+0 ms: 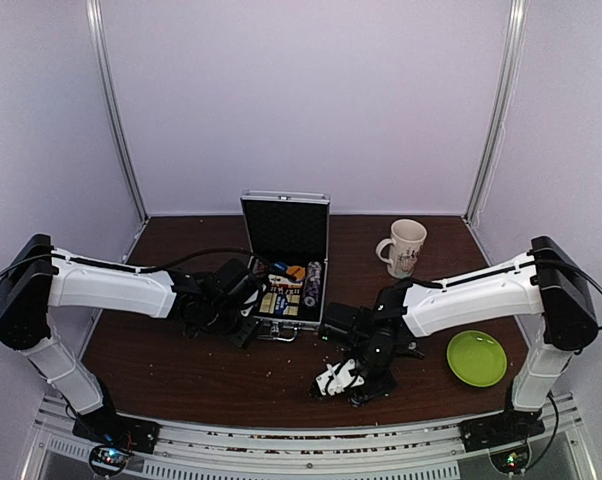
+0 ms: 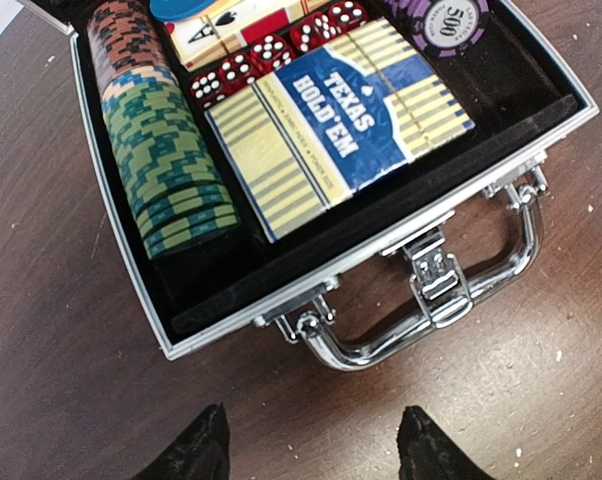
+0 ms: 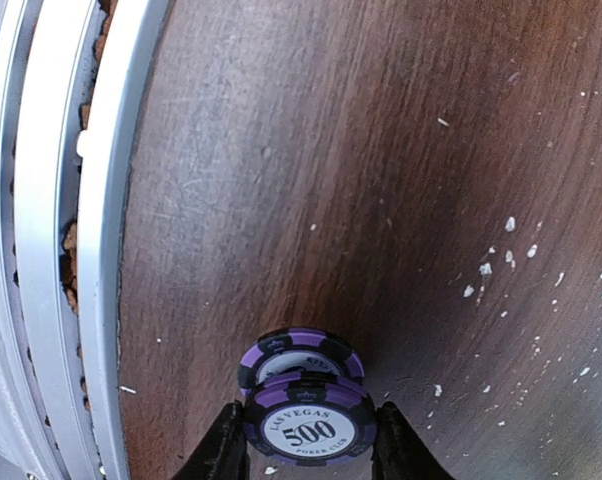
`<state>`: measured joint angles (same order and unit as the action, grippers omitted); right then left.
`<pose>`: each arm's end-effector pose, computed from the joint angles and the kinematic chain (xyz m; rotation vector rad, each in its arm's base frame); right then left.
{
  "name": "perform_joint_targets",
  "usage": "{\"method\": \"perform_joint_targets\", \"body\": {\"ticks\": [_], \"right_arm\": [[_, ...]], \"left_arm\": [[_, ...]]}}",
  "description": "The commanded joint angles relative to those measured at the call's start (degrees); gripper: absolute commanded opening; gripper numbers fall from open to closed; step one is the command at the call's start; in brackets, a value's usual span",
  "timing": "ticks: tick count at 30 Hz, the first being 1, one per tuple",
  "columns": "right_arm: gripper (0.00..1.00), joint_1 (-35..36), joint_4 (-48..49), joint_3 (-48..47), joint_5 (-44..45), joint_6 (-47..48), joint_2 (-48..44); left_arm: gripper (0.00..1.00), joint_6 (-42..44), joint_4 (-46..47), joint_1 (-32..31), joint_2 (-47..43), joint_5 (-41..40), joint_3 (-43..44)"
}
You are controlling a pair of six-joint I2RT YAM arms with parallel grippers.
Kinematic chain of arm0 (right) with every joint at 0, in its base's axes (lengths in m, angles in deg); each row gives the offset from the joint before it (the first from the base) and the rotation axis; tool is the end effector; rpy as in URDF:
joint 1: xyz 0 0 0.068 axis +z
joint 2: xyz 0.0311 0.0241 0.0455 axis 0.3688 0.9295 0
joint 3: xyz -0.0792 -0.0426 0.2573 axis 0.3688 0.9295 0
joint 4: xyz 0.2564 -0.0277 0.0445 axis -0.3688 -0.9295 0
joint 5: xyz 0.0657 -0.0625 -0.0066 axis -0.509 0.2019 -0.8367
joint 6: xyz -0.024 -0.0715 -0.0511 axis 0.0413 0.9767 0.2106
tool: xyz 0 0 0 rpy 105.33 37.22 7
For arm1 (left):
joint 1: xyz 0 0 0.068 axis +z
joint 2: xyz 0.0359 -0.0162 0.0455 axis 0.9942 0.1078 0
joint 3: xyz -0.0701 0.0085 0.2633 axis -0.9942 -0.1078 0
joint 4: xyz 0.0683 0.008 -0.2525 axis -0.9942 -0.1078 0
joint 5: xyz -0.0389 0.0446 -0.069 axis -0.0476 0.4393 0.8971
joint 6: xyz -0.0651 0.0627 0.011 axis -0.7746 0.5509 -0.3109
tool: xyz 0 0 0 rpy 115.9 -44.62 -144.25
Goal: Pack up texas hold em set
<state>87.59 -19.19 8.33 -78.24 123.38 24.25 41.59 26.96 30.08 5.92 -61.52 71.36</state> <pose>0.1163 0.2983 0.1220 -2.4760 1.8355 0.3156 0.2157 -0.2554 0.1378 0.6563 2.4916 -0.1008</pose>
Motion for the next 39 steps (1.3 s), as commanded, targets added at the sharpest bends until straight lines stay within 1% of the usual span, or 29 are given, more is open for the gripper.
{"method": "perform_joint_targets", "body": {"ticks": [1,13,21,23,27,30,33,39], "right_arm": [[0.33,0.7,-0.9,-1.5,0.5,-0.8,1.7],[0.35,1.4,0.4,-2.3,1.1,-2.0,2.8],[0.40,1.7,-0.5,-2.4,0.5,-1.5,3.1],[0.43,1.8,-0.7,-2.1,0.6,-1.3,3.4],[0.54,1.8,-0.8,-1.4,0.6,-1.0,3.3],[0.58,1.8,-0.9,-1.3,0.5,-0.8,3.4],[0.57,1.8,-1.0,-1.4,0.0,-0.7,4.0],[0.49,1.7,-0.7,-1.8,-0.7,-0.9,5.9]], "left_arm": [[0.60,-0.3,2.5,-0.2,-0.5,-0.8,-0.2],[0.60,-0.4,3.0,-0.2,-0.3,-0.8,-0.7],[0.60,-0.5,3.3,-0.1,0.0,-0.6,-0.9],[0.60,-0.4,3.3,-0.2,0.1,-0.6,-0.9],[0.60,-0.4,3.3,-0.2,0.1,-0.6,-0.8],[0.60,-0.3,3.3,-0.2,0.2,-0.6,-0.8],[0.60,-0.2,3.3,-0.2,0.3,-0.6,-0.6],[0.60,-0.1,3.2,-0.2,0.3,-0.5,-0.4]]}}
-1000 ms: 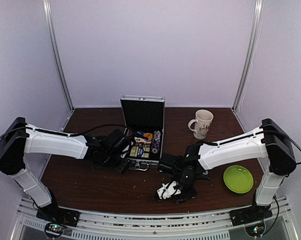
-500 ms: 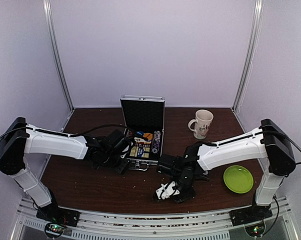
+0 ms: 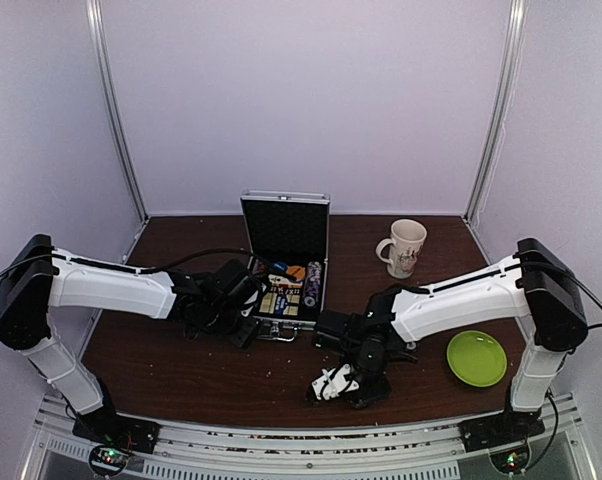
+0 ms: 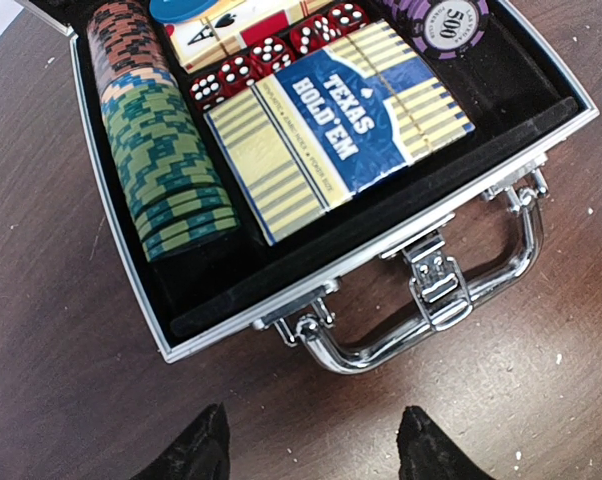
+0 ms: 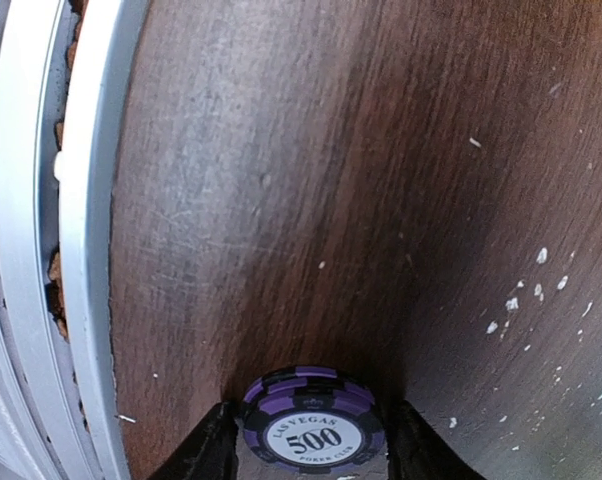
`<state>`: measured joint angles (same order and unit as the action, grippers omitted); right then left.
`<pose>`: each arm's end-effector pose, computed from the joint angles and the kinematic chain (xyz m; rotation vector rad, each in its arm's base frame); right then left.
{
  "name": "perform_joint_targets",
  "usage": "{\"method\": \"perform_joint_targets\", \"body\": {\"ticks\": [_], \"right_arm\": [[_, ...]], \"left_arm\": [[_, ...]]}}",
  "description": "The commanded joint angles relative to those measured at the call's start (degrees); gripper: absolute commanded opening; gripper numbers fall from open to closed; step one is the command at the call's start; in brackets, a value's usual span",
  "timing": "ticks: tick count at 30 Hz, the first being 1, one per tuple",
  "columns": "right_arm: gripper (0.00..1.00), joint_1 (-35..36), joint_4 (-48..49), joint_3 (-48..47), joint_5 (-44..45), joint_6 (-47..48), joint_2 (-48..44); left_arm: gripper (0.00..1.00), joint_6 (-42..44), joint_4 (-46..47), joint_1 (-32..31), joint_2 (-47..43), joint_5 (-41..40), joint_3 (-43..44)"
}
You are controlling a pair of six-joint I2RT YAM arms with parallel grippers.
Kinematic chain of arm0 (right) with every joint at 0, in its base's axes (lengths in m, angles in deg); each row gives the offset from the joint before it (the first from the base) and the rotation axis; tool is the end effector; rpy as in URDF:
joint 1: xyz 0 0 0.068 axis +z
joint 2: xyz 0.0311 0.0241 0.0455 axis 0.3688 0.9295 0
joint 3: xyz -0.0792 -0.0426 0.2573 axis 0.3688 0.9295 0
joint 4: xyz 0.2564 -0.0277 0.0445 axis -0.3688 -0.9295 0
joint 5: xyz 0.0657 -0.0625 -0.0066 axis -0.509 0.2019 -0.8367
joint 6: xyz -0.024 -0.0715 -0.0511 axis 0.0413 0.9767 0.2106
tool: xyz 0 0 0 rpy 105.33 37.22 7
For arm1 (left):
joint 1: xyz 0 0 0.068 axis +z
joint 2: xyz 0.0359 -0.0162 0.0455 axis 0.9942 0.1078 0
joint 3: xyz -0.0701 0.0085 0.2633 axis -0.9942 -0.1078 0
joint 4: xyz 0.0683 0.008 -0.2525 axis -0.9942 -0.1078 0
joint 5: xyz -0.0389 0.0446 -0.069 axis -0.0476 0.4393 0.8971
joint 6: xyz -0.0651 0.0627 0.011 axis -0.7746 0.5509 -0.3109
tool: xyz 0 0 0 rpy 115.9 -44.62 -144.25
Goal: Pack up texas hold em set
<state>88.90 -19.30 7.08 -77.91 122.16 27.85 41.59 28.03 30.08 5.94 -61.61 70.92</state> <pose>0.1119 0.3057 0.1082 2.5090 -1.8651 -0.2965 0.2162 -0.2558 0.1368 0.6513 2.4831 -0.1075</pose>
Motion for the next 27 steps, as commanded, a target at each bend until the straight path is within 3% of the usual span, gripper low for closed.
{"method": "perform_joint_targets", "body": {"ticks": [1,14,21,27], "right_arm": [[0.47,0.5,-0.6,-0.5,-1.1,0.3,2.8],[0.26,0.5,1.4,0.6,1.6,-0.7,3.0],[0.23,-2.1,-1.4,-4.1,2.4,-0.5,-1.4],[0.24,-5.3,-2.3,-9.6,3.7,0.6,0.0]], "left_arm": [[0.60,-0.1,2.0,-0.2,0.2,-0.5,0.0],[0.60,-0.1,2.2,-0.2,0.2,-0.6,-0.2],[0.60,-0.1,2.1,-0.1,0.0,-1.0,-0.5],[0.60,-2.7,1.6,0.7,-0.9,-2.5,-1.5]]}}
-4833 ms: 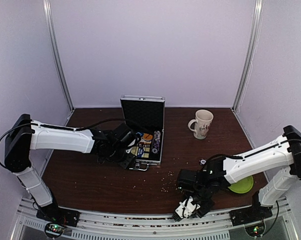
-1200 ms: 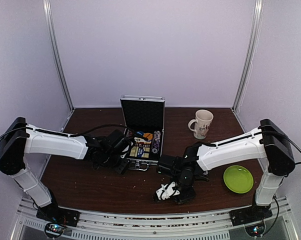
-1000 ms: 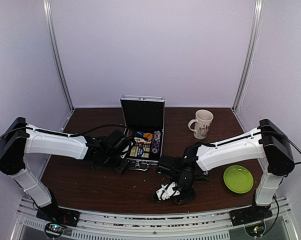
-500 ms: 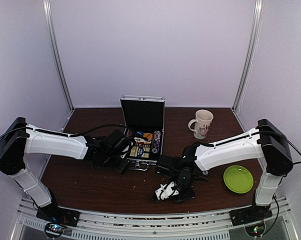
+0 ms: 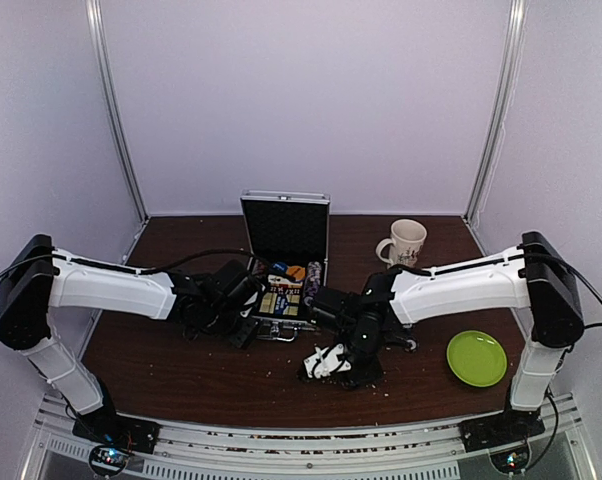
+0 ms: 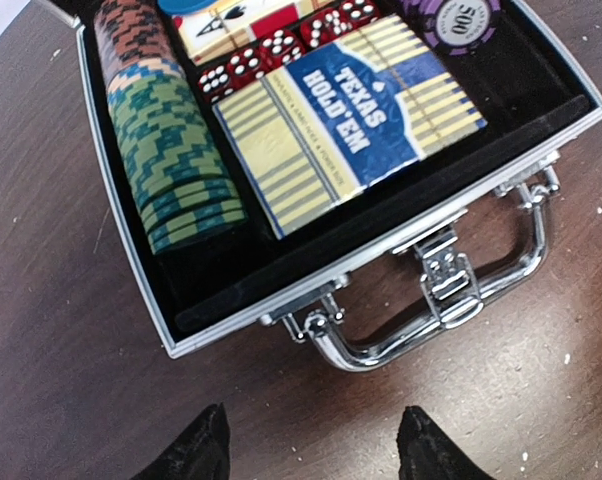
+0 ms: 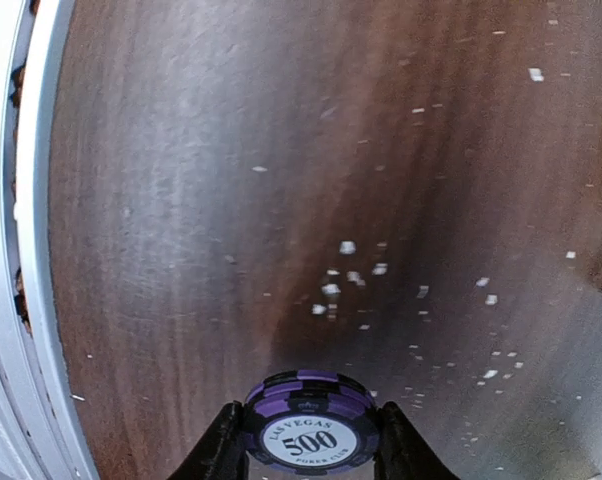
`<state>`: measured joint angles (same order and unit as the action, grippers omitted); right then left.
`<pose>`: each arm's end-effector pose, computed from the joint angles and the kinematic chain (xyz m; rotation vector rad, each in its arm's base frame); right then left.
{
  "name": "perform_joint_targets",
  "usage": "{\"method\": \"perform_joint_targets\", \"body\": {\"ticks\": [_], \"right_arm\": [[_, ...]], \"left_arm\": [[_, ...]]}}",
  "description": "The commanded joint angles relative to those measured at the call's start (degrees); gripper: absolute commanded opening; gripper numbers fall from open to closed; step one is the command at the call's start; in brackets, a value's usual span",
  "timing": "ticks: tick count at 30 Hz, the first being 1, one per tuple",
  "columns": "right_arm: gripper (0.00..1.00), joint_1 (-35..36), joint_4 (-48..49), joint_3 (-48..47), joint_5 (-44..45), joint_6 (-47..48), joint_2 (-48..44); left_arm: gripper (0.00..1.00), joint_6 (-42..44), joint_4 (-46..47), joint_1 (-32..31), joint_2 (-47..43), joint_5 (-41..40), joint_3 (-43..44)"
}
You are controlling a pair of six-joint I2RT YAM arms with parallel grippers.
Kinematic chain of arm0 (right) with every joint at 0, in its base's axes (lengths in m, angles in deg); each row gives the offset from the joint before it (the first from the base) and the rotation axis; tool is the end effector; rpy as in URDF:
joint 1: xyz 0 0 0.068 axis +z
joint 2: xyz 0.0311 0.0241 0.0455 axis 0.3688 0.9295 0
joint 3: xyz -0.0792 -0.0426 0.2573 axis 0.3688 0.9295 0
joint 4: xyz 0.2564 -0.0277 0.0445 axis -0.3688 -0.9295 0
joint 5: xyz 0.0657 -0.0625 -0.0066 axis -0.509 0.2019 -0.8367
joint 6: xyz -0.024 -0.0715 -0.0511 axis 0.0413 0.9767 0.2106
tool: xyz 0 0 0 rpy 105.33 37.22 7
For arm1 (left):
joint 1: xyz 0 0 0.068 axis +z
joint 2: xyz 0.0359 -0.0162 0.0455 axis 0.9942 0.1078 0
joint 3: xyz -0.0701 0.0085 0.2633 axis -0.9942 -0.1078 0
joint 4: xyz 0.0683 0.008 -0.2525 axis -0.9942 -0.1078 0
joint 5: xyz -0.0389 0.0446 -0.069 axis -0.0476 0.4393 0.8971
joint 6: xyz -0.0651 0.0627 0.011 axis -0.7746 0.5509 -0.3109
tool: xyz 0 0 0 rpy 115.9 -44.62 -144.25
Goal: Pack up texas hold em set
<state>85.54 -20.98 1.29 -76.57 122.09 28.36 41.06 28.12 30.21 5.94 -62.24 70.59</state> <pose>0.1405 0.3164 0.1295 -2.4034 1.8921 0.2754 0.2167 -0.2538 0.1354 0.6336 2.4853 -0.0951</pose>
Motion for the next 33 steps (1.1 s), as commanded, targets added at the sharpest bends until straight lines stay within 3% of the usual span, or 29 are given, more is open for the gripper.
{"method": "perform_joint_targets", "body": {"ticks": [1,15,33], "right_arm": [[0.24,-2.5,-0.6,-4.9,2.9,0.8,0.3],[0.24,-8.8,1.2,-27.1,12.0,0.1,13.5],[0.25,-10.6,7.4,-33.4,18.7,-1.7,22.1]], "left_arm": [[0.60,-2.6,1.3,0.7,-1.4,-2.3,-1.6],[0.60,-7.4,-0.6,2.9,-6.5,-6.1,-6.9],[0.60,-11.3,-1.1,6.3,-8.4,-6.3,-9.9]]}}
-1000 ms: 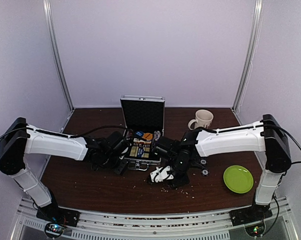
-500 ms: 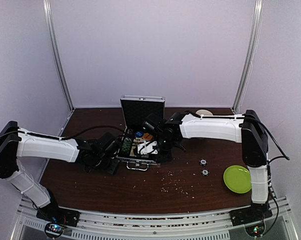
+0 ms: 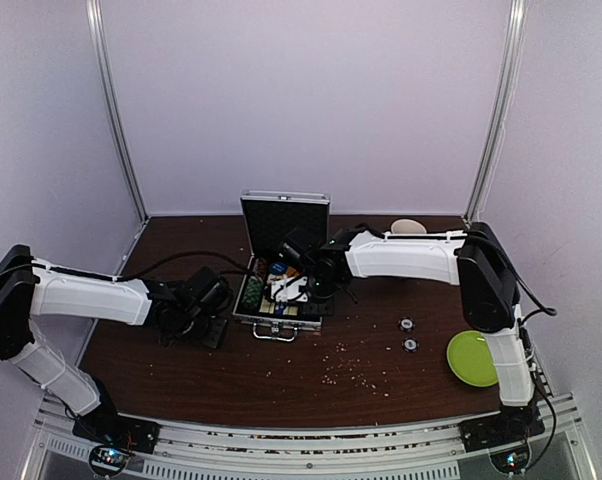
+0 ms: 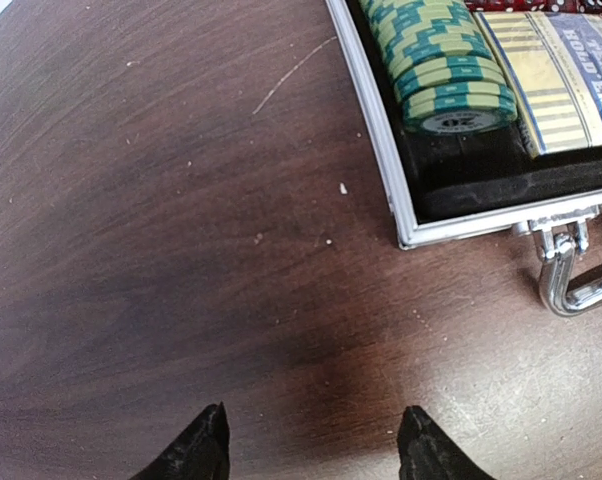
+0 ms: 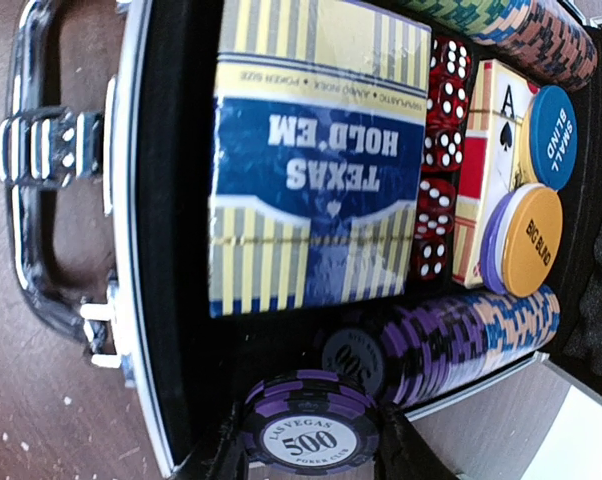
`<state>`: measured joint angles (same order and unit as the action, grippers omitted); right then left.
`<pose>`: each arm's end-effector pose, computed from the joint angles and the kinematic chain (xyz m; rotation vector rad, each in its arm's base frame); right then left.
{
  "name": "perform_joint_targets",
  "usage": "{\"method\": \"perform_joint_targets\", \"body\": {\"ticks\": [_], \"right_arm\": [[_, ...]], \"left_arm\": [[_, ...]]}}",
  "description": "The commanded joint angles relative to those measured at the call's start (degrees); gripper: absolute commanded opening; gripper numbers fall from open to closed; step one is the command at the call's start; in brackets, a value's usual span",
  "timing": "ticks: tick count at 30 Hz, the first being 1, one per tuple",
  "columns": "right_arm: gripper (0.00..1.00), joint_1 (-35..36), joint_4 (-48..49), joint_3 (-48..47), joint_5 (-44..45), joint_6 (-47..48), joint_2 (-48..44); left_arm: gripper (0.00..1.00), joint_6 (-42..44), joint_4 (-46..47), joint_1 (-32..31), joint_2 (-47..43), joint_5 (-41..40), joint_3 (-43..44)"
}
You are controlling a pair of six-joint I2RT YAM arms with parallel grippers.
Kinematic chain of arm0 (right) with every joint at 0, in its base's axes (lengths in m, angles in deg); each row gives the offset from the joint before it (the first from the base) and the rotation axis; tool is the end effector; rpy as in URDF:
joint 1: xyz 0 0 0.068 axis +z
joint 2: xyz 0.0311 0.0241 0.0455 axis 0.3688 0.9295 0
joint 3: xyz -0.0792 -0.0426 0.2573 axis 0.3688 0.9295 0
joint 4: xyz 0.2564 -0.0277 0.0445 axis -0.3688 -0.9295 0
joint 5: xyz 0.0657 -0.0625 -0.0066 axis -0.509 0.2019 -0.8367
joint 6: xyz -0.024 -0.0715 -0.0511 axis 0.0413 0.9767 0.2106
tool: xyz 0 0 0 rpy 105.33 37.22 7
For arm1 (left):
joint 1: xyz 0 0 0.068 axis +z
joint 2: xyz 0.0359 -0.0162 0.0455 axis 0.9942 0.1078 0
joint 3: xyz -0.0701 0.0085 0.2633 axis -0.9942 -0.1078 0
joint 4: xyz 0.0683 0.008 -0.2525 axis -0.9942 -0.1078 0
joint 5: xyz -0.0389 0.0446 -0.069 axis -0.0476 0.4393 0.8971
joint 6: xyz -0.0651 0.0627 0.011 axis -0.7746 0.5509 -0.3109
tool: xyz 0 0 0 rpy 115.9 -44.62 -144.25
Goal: Pack up texas hold em set
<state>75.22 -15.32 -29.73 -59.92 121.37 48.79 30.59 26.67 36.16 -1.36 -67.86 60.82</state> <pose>0.2958 0.3831 0.1443 -1.9438 1.9249 -0.1054 0.2145 -0.1888 0.1227 0.2571 2.5489 0.0340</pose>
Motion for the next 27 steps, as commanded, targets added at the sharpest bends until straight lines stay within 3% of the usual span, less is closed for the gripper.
{"method": "perform_joint_targets", "body": {"ticks": [1,7,18,27], "right_arm": [[0.26,-0.3,2.1,-2.4,2.1,-1.0,1.8],[0.28,-0.3,3.4,-3.1,5.2,-0.5,3.9],[0.46,-0.2,4.4,-2.7,8.0,0.2,4.4],[0.53,-0.1,4.9,-1.6,7.4,0.0,2.1]], "left_arm": [[0.60,-0.9,0.4,0.4,-1.1,-0.8,-0.1],[0.60,-1.1,0.5,0.3,-1.1,-0.7,-0.1],[0.60,-0.2,0.3,0.3,-0.4,-0.5,1.0],[0.60,0.4,0.5,0.3,-0.4,-0.5,1.0]]}}
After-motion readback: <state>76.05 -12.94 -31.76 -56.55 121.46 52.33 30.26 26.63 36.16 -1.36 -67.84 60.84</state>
